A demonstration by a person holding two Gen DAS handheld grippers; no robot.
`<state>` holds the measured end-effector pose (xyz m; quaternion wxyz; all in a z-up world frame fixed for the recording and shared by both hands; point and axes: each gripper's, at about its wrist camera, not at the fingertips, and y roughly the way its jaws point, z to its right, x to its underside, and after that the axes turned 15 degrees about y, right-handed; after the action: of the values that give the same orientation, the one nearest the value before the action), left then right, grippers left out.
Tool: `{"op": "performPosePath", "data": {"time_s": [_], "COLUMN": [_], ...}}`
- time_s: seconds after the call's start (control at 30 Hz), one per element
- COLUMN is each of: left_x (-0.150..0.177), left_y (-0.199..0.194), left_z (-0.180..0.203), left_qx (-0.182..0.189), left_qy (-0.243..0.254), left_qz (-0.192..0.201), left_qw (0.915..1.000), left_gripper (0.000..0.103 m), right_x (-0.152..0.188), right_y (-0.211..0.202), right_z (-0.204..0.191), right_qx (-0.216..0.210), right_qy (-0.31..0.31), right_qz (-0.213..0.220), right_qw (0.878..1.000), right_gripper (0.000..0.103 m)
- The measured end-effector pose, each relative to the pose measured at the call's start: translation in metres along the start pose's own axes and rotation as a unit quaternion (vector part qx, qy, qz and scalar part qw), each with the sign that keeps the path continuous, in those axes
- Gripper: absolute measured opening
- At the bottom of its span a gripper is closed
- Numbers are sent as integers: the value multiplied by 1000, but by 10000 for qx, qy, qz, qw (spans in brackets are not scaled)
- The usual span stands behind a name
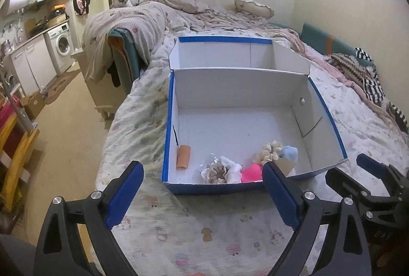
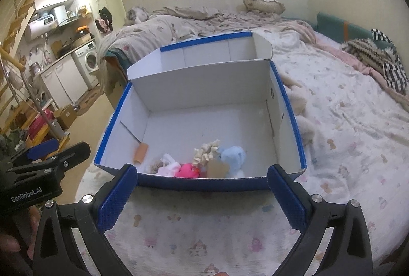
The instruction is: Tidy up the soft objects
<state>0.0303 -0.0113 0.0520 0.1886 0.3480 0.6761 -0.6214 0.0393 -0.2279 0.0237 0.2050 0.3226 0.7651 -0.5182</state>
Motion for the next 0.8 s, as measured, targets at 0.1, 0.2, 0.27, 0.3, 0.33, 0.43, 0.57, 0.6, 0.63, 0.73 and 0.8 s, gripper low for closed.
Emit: {"op": "performPosePath", "data": {"time_s": [0.1, 0.2, 0.27, 0.3, 0.33, 0.43, 0.57, 0.6, 0.63, 0.73, 0.8], "left_x": [0, 1, 0, 1, 1, 1, 2, 2, 2, 2, 2], "left_y": [0, 2, 3, 4, 4, 3, 3, 4, 4, 4, 4], "left_z": [-1, -1, -1, -1, -1, -1, -1, -1, -1, -1, 0], "left_qx": [9, 19, 32, 42, 41, 43, 30, 31, 21, 11, 8], "left_qy": [14, 10, -5, -12, -16, -13, -17, -17, -21, -19, -26], "left_qz": [3, -19, -35, -40, -44, -46, -34, -36, -38, -32, -26], "left_qw": [10000, 10000, 10000, 10000, 10000, 10000, 10000, 10000, 10000, 10000, 10000], "left_gripper": [93, 93, 93, 93, 93, 93, 93, 93, 93, 93, 93], "right_x": [0, -2, -2, -2, -1, -1, -1, -1, -1, -1, -1], "right_y": [2, 4, 4, 4, 4, 5, 5, 6, 6, 6, 6], "right_z": [1, 4, 6, 6, 6, 5, 6, 7, 8, 9, 9], "right_qx": [2, -87, -120, -108, -105, -94, -110, -122, -134, -121, -123], "right_qy": [61, 186, 250, 255, 260, 254, 289, 314, 340, 367, 377], "right_qz": [-39, -118, -146, -154, -157, -155, -189, -208, -220, -223, -228], "right_qw": [10000, 9997, 9995, 9995, 9995, 9995, 9993, 9992, 9991, 9990, 9990], "right_gripper": [103, 103, 103, 103, 103, 103, 103, 103, 103, 103, 103]}}
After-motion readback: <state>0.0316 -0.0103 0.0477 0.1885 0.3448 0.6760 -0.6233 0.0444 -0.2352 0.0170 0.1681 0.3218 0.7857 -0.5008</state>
